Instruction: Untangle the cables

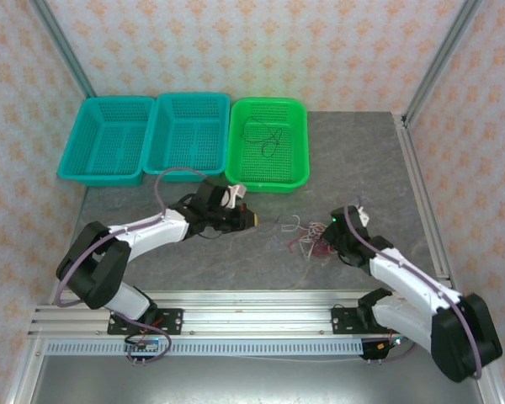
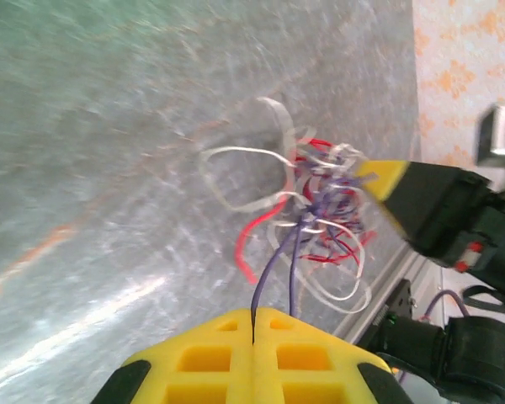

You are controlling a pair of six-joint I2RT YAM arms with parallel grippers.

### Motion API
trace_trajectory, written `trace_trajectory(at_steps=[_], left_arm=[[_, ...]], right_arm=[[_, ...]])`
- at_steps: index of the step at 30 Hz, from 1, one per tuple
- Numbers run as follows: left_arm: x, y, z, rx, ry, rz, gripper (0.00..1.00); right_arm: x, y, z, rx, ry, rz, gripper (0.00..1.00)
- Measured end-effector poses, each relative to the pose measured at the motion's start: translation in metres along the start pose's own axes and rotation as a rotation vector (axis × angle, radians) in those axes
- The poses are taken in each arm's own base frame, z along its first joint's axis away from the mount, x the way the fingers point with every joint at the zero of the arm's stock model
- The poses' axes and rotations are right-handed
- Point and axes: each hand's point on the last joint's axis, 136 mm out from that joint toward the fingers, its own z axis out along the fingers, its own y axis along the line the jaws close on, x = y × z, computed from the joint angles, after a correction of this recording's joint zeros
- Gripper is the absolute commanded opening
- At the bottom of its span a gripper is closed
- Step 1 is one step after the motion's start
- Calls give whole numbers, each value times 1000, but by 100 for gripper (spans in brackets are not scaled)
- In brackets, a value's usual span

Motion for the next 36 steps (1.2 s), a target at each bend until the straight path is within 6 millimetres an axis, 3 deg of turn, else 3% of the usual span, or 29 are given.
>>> trace_trajectory(at_steps=[3,4,9,12,15,18,21,24,29,33,36], left_arm=[[-3,15,-7,-37,-11,-19,0],[-3,17,-8,-43,-9,-19,0],[0,19,-8,-48,0,-4,0],[3,22,-8,-63,15,7,0],[8,27,-10,-87,28,16,0],[9,28,-15,-105,23,34,0],[7,28,-22,-125,5,55,0],[4,29,-27,-148,-19,58,0],[-1,28,-32,-163,-51,60,0],[-5,30,-41,-186,-87,57,0],[-13,40,-64,-229,-172,24,0]], right_arm=[[-15,-14,-11,40,-74,34,1],[-15,-14,-12,37,-77,29,6],[1,1,-5,-12,5,-95,50],[7,27,-12,-47,34,-279,65],[-6,66,-29,-115,-22,-445,73],[-10,95,-37,-176,-39,-564,77],[10,105,-26,-185,26,-674,78],[34,98,-4,-127,115,-718,76],[55,64,30,51,231,-689,74],[50,54,43,192,235,-649,60],[38,50,47,301,193,-599,55]])
